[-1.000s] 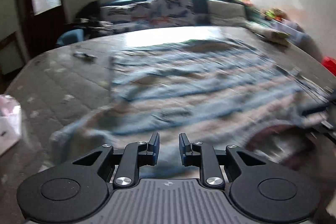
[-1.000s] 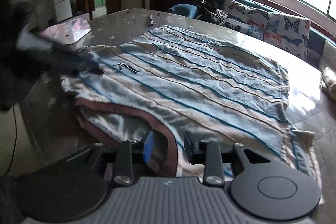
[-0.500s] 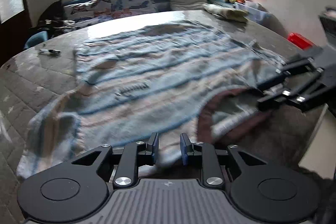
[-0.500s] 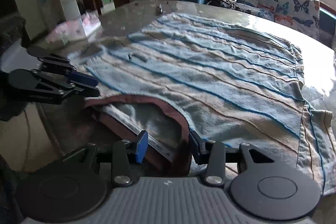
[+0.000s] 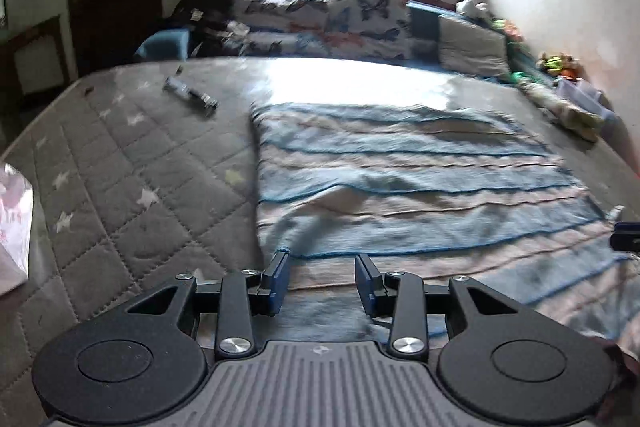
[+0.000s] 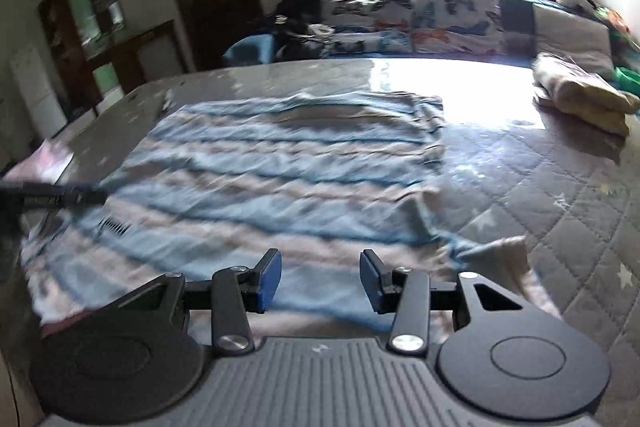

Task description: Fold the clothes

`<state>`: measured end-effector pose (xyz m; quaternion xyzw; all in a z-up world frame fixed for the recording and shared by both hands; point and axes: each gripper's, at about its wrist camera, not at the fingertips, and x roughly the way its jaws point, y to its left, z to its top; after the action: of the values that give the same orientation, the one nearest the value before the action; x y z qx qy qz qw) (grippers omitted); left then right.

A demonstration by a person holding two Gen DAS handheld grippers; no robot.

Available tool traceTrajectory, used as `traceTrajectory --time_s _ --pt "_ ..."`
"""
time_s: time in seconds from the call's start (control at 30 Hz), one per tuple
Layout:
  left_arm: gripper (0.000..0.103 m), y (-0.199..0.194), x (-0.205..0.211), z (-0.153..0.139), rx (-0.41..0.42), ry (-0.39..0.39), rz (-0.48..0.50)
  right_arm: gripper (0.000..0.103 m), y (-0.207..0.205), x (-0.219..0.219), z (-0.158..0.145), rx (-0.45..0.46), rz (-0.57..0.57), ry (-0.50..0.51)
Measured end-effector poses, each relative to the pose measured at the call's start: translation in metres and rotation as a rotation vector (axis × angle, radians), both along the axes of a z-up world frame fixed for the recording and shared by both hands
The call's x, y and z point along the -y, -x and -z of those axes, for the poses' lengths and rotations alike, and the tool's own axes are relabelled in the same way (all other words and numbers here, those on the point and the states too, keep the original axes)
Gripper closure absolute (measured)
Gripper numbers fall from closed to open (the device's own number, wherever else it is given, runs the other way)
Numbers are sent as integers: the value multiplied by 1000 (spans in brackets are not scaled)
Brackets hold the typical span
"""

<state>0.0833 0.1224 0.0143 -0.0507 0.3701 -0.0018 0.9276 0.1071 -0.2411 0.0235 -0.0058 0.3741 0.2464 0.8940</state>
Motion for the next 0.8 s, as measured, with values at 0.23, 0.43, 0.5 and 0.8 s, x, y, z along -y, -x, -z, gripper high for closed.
traceTrajectory --time_s 0.23,0.43,0.5,0.8 --pt "64 0 -8 4 5 24 -35 58 -37 0 19 -19 51 41" --pt "63 0 4 4 -2 -10 -34 58 -45 2 23 -16 58 53" --pt "63 2 9 4 -7 -45 -25 58 -43 0 24 -10 53 68" --pt "63 31 8 3 -33 -76 17 56 -11 -10 21 0 0 179"
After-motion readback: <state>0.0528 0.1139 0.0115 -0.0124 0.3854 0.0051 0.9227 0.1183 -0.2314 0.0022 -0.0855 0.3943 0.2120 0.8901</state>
